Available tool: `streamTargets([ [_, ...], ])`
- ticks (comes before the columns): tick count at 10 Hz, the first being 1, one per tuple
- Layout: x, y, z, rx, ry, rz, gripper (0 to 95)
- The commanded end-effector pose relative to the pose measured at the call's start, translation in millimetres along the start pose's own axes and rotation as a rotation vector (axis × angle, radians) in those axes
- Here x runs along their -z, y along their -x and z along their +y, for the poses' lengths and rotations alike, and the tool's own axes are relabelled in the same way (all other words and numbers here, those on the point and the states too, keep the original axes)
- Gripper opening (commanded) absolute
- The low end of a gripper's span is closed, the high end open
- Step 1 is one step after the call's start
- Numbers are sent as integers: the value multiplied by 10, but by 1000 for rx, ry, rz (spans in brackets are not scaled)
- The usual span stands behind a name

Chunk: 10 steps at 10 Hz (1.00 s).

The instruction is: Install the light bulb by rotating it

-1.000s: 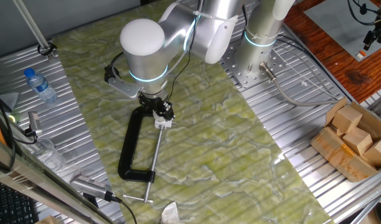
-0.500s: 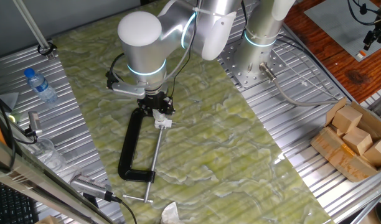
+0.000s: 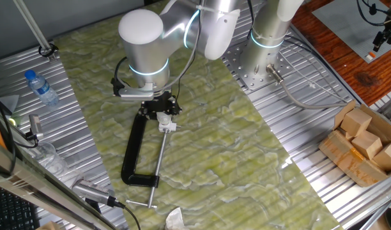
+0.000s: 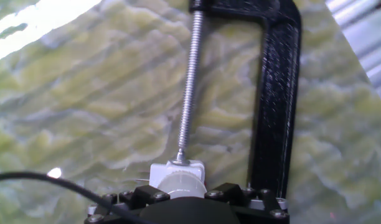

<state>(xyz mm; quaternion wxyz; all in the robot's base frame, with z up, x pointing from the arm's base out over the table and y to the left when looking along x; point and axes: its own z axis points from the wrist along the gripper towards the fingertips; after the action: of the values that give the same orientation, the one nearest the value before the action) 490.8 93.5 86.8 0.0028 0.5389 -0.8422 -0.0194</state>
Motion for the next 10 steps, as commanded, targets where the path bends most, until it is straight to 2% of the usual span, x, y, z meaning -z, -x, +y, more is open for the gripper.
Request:
streamTargets([
  [1, 0, -1, 2, 56, -2, -7, 760],
  [2, -1, -1, 2, 59, -4, -9, 760],
  [3, -6, -2, 2, 60, -7, -10, 570],
  [10, -24, -3, 5, 49, 2, -19, 570],
])
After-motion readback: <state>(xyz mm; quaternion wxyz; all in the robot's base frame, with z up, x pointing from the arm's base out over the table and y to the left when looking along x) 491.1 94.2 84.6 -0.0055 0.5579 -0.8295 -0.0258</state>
